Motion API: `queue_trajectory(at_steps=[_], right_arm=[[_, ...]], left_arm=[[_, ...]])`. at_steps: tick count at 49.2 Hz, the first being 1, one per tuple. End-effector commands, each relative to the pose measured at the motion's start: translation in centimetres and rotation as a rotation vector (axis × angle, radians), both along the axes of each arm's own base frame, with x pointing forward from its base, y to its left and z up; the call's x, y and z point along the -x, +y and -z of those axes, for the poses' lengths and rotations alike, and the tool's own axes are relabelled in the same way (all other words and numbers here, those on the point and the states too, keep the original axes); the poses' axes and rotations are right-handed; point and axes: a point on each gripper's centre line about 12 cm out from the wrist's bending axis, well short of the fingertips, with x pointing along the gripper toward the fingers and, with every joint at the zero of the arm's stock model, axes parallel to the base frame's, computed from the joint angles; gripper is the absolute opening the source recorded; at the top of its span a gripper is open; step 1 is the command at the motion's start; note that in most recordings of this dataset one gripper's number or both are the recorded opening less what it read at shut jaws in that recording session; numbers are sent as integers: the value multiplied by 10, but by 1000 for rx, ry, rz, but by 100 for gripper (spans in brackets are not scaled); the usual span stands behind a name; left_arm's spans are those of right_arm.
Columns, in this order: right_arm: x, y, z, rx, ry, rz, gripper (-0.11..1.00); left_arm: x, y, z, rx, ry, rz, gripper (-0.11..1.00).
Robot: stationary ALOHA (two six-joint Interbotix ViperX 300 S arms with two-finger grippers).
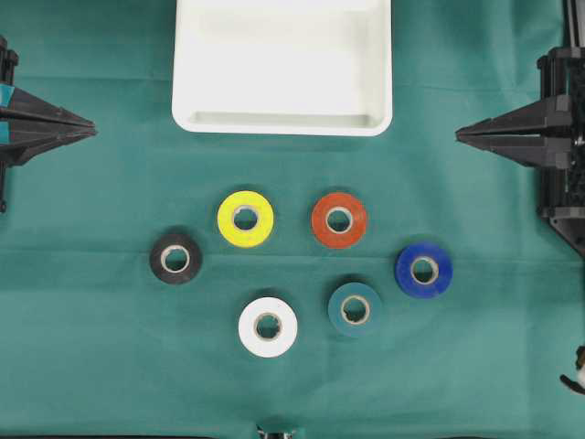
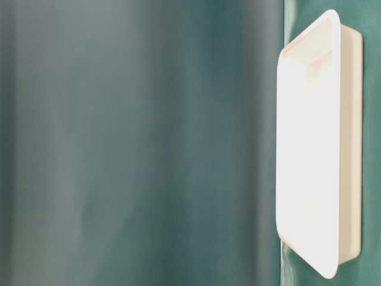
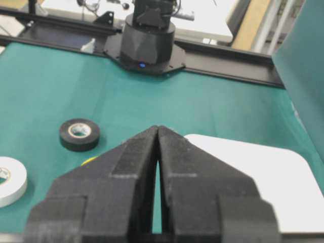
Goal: Pick up the tape from a random location and place it into the white case.
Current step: 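Open the left gripper and move it toward the tape rolls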
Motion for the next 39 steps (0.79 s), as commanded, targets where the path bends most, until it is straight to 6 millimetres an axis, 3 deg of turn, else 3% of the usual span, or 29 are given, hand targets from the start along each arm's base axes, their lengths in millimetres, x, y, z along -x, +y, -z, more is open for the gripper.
queue_trajectory(at_steps=[1,6,12,16,22,29,39], right_arm=[[-2,1,-13,0,-23,-3,1],[-2,1,-15,5,-21,-3,1],[-2,1,-15,0,-17,-3,3],[-2,1,-14,-8,-14,-2,19],[-3,1,-14,-9,-12,-2,56],[-3,0,-15,-11,-12,3,90],[-3,0,-15,-11,-5,3,91]], left_arm=[[-2,1,-10,3,-22,-4,2],[-3,1,-10,4,-23,-4,12],[-2,1,-12,6,-31,-4,42],[-2,1,-14,7,-34,-5,67],[-3,1,-13,9,-31,-4,96],[-3,1,-13,9,-31,-3,98],[-3,1,-13,10,-29,-3,98]])
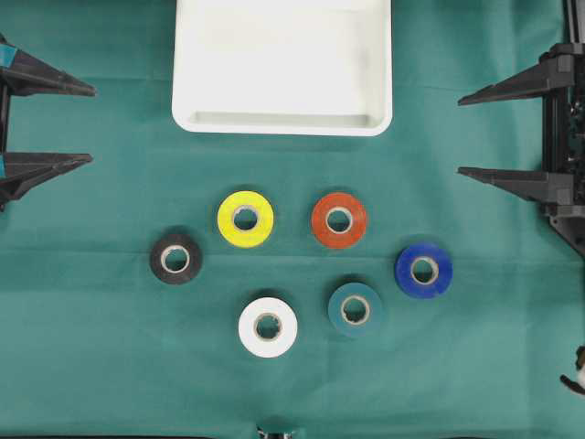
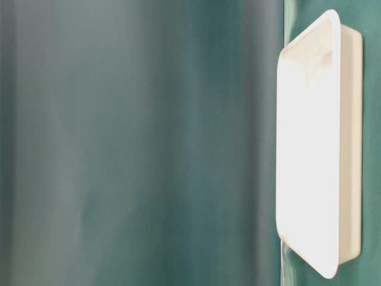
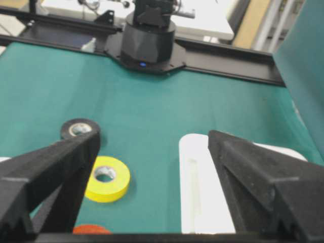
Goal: Pick up the tape from a random location and place it into the white case.
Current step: 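Open the left gripper and move it toward the tape rolls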
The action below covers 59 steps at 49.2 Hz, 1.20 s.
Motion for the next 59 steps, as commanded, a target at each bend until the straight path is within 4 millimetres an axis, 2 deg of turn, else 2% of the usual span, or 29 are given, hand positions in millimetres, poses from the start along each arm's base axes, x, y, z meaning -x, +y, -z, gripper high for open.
queue_trajectory(at_steps=[1,21,46,59], right_arm=[[-3,-1,-10,-4,-18,4,91],[-3,-1,-10,-4,-14,4,91],[-3,0,-9,-3,5,2,91],[-3,-1,-9,-3,3,4,91]], left_arm=[[-2,0,-10,3,-25,-2,98],[-3,-2,-9,6,-17,12,98],[4,-54,-8,22,-5,272,97],[4,-58,-6,21,7,288,97]])
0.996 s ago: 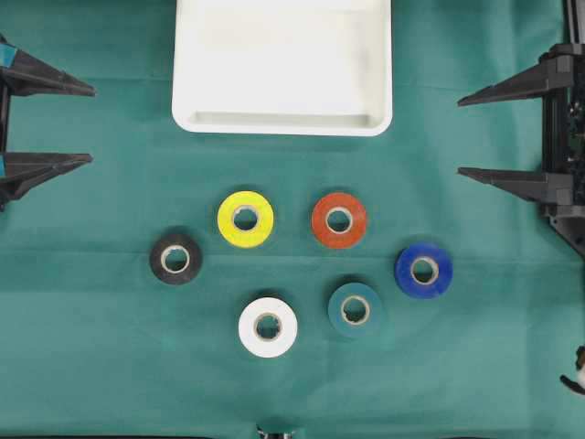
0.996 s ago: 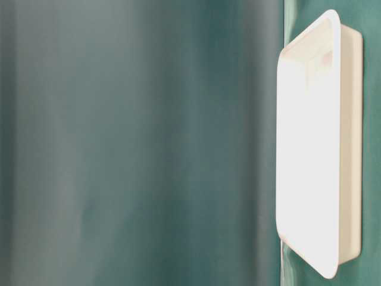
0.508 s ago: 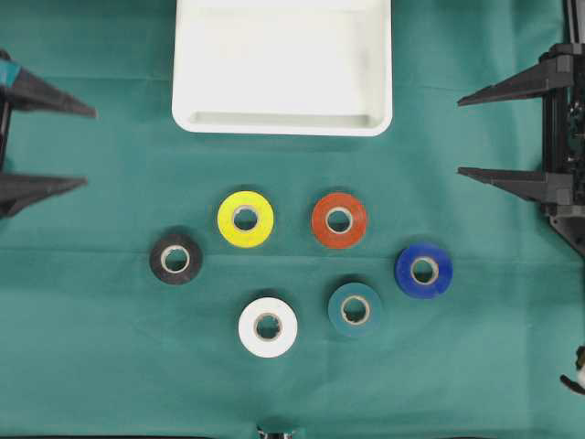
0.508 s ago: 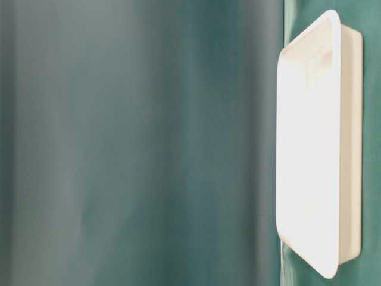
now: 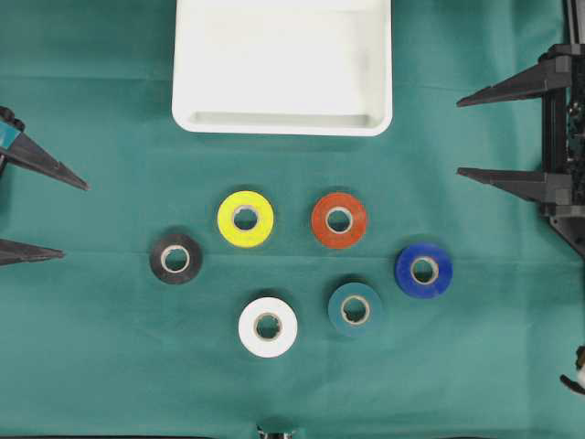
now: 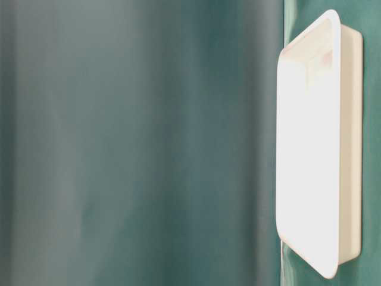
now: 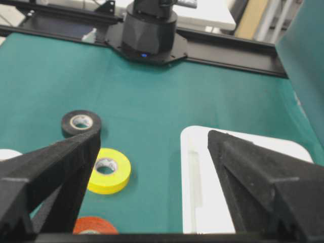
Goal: Pick up the tape from a random location and place it into the white case.
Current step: 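Open the left gripper and move it toward the tape rolls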
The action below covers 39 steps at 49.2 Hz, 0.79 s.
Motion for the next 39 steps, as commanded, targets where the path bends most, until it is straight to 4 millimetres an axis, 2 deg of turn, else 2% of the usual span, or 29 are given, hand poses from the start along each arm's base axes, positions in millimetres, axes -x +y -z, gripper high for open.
queue_trajectory(at_steps=[1,21,30,39], right_arm=[[-3,-1,-11,-3,-26,3,91],[-4,-1,-12,-3,-28,3,91],[-5,-1,-13,2,-28,3,91],[-6,-1,-13,3,-23,3,91]], left_arm=[[-3,-1,-9,8,-18,1,97],[-9,-3,-10,5,-7,1,97],[-24,-7,-12,-3,20,1,97],[-48,-14,-17,-10,42,1,97]])
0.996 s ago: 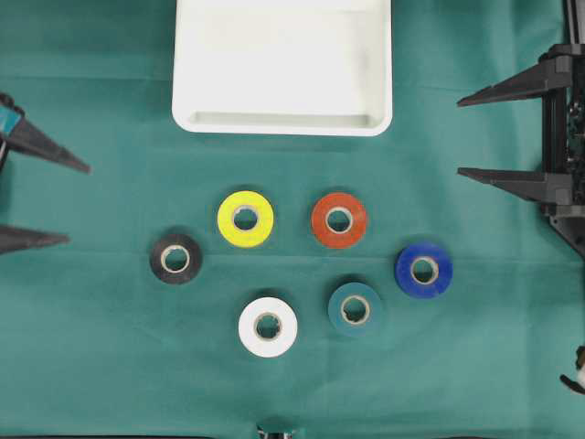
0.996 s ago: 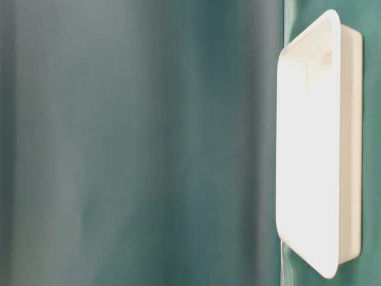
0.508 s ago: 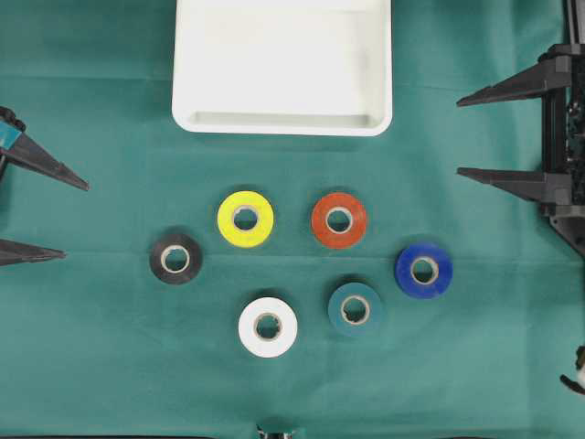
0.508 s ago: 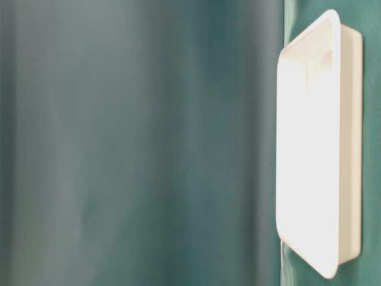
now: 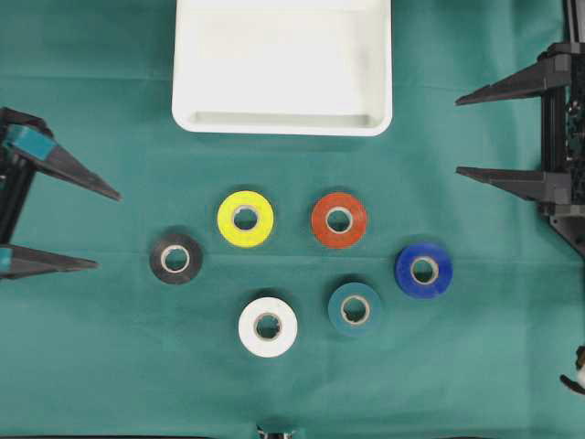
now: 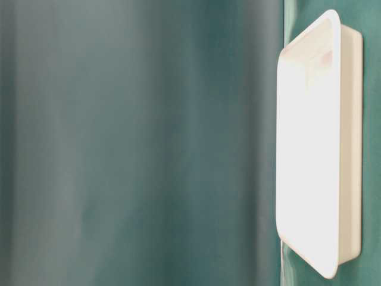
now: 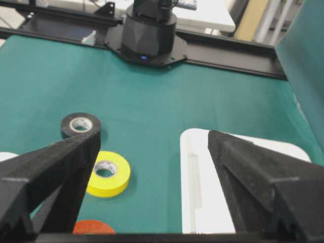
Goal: Pick up the tape from a random location and place it into the white case.
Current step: 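Open the left gripper and move it toward the tape rolls, then move the left gripper over the white tape roll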
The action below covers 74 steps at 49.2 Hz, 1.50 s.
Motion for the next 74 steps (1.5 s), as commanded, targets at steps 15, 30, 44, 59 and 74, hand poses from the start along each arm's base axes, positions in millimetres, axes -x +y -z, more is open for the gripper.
queue_trajectory(at_steps=[15,30,44,59,74], right_arm=[[-6,0,-8,3,-12,0,91],[-6,0,-8,3,-14,1,91],[-6,0,-9,3,-14,1,91],[-6,0,-9,5,-11,-1,91],[-6,0,-10,5,-12,0,91]], left_arm=[[-67,-20,-22,-4,13,1,97],[-122,-35,-24,-26,53,1,97],[-152,-43,-28,-55,88,4,97],[-155,-44,-26,-57,118,4,97],[-158,-45,-25,-77,221,4,97]])
